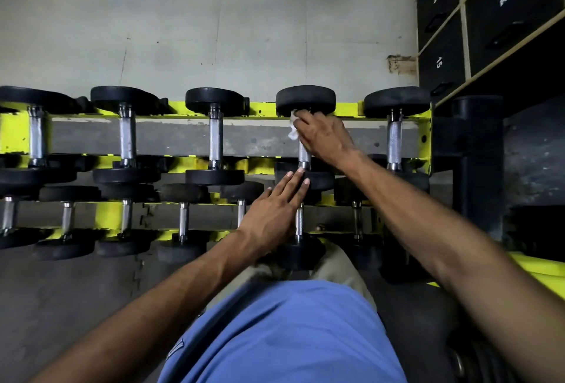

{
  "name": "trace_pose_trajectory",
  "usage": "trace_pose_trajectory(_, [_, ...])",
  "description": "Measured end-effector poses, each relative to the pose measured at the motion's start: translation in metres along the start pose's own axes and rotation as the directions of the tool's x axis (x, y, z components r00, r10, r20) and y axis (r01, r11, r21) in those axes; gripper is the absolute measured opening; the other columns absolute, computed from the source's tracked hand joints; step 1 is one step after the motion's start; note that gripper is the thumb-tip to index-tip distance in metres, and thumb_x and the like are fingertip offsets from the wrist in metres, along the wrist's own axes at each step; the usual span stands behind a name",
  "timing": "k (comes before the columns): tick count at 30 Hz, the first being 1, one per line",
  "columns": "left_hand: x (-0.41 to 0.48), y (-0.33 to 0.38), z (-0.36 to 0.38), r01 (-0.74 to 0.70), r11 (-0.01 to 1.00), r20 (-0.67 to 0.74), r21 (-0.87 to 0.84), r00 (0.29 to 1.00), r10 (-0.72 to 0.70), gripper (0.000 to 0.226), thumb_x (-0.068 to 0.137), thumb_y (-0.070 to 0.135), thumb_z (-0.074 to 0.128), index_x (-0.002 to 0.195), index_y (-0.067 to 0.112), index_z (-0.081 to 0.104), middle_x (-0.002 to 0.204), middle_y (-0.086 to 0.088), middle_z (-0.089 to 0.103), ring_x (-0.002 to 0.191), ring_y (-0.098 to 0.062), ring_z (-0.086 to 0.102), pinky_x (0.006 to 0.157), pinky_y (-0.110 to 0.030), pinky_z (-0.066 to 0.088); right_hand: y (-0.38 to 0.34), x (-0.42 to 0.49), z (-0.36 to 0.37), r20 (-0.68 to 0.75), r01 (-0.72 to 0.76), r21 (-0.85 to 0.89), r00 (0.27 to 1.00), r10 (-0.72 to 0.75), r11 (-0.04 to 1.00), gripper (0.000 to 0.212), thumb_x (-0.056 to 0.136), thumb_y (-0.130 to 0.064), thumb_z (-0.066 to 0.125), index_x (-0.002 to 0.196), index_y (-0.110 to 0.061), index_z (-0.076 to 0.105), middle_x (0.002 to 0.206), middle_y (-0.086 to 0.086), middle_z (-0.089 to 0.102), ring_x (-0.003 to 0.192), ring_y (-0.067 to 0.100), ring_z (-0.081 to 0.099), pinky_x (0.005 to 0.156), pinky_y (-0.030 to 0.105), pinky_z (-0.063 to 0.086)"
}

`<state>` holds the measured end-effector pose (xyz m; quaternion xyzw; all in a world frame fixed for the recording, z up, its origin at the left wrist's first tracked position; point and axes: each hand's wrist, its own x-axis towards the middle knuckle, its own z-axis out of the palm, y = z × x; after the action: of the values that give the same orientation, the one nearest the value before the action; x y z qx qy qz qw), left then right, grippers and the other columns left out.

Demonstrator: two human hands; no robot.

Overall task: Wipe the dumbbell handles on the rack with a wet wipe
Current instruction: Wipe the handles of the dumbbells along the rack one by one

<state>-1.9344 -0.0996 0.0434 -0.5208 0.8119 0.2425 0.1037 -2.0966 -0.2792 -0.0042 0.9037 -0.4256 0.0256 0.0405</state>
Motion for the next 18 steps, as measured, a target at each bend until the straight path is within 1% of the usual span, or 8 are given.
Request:
trace_pose_trajectory(2, [0.000, 0.001, 0.000, 0.005, 1.000, 0.006, 0.001, 1.000, -0.005, 0.100, 0.095, 0.018, 0.061, 0.167, 0.019, -0.008, 0.173, -0.003, -0.025, 0.162, -0.020, -0.011, 0.127, -0.047, 0.027, -0.006, 0.006, -0.009, 0.199, 0.103, -0.035, 0.975, -0.094, 0.994, 0.026, 0.097, -0.029, 0.047, 0.114, -0.018, 0.063, 0.123, 0.002, 0.062, 0.082, 0.029, 0.068, 0.054, 0.033, 0.041])
trace_pose_trajectory(5, [-0.002, 0.005, 0.000, 0.019, 1.000, 0.008, -0.010, 1.000, -0.019, 0.098, 0.097, 0.018, 0.059, 0.167, 0.018, -0.009, 0.172, -0.003, -0.025, 0.162, -0.021, -0.012, 0.127, -0.048, 0.026, -0.020, 0.016, -0.028, 0.512, 0.343, 0.023, 0.803, -0.306, 0.939, 0.023, 0.093, -0.029, 0.050, 0.100, -0.018, 0.070, 0.103, 0.005, 0.070, 0.087, 0.031, 0.069, 0.057, 0.033, 0.041])
trace_pose_trajectory(6, [-0.002, 0.006, -0.001, 0.023, 1.000, 0.006, -0.013, 1.000, -0.023, 0.097, 0.098, 0.018, 0.059, 0.167, 0.018, -0.010, 0.172, -0.003, -0.026, 0.161, -0.021, -0.012, 0.128, -0.048, 0.025, -0.019, 0.023, -0.038, 0.540, 0.362, 0.013, 0.782, -0.312, 0.932, 0.021, 0.092, -0.028, 0.053, 0.097, -0.019, 0.071, 0.101, 0.004, 0.072, 0.089, 0.031, 0.070, 0.059, 0.032, 0.042])
trace_pose_trajectory(10, [-0.002, 0.007, -0.002, 0.027, 0.999, -0.005, -0.020, 1.000, -0.027, 0.098, 0.100, 0.019, 0.060, 0.167, 0.018, -0.010, 0.172, -0.003, -0.027, 0.161, -0.021, -0.014, 0.128, -0.047, 0.024, -0.007, 0.030, -0.055, 0.430, 0.273, -0.021, 0.871, -0.238, 0.962, 0.014, 0.090, -0.025, 0.060, 0.096, -0.018, 0.071, 0.098, 0.004, 0.073, 0.089, 0.031, 0.071, 0.060, 0.032, 0.044])
trace_pose_trajectory(13, [-0.003, 0.007, -0.001, 0.029, 0.999, -0.010, -0.028, 1.000, -0.029, 0.099, 0.098, 0.020, 0.062, 0.167, 0.018, -0.009, 0.172, -0.004, -0.026, 0.161, -0.021, -0.014, 0.128, -0.046, 0.024, -0.016, 0.007, -0.047, 0.416, 0.342, 0.151, 0.829, -0.373, 0.928, 0.013, 0.093, -0.025, 0.058, 0.096, -0.018, 0.068, 0.094, 0.001, 0.061, 0.084, 0.026, 0.066, 0.060, 0.034, 0.049])
trace_pose_trajectory(15, [-0.003, 0.007, -0.002, 0.027, 0.999, -0.017, -0.032, 0.999, -0.027, 0.099, 0.098, 0.020, 0.061, 0.167, 0.018, -0.010, 0.172, -0.003, -0.026, 0.161, -0.021, -0.014, 0.128, -0.046, 0.024, -0.018, -0.011, -0.041, 0.382, 0.238, 0.240, 0.868, -0.317, 0.941, 0.008, 0.093, -0.022, 0.058, 0.096, -0.021, 0.066, 0.095, 0.001, 0.060, 0.085, 0.023, 0.064, 0.067, 0.039, 0.054])
trace_pose_trajectory(17, [-0.002, 0.006, -0.001, 0.022, 0.999, -0.022, -0.041, 0.999, -0.023, 0.098, 0.099, 0.021, 0.061, 0.167, 0.018, -0.009, 0.172, -0.002, -0.026, 0.161, -0.021, -0.014, 0.128, -0.046, 0.024, -0.012, -0.024, -0.032, 0.362, -0.020, 0.312, 0.927, -0.100, 0.950, 0.004, 0.089, -0.026, 0.062, 0.092, -0.026, 0.059, 0.095, 0.001, 0.067, 0.086, 0.025, 0.064, 0.072, 0.040, 0.055])
trace_pose_trajectory(18, [-0.003, 0.007, 0.000, 0.020, 0.999, -0.027, -0.042, 0.999, -0.021, 0.098, 0.099, 0.021, 0.061, 0.167, 0.018, -0.009, 0.172, -0.003, -0.026, 0.161, -0.021, -0.014, 0.128, -0.046, 0.024, -0.010, -0.031, -0.026, 0.387, -0.185, 0.357, 0.921, 0.035, 0.915, 0.009, 0.087, -0.028, 0.065, 0.089, -0.027, 0.057, 0.092, 0.000, 0.068, 0.085, 0.025, 0.065, 0.072, 0.039, 0.054])
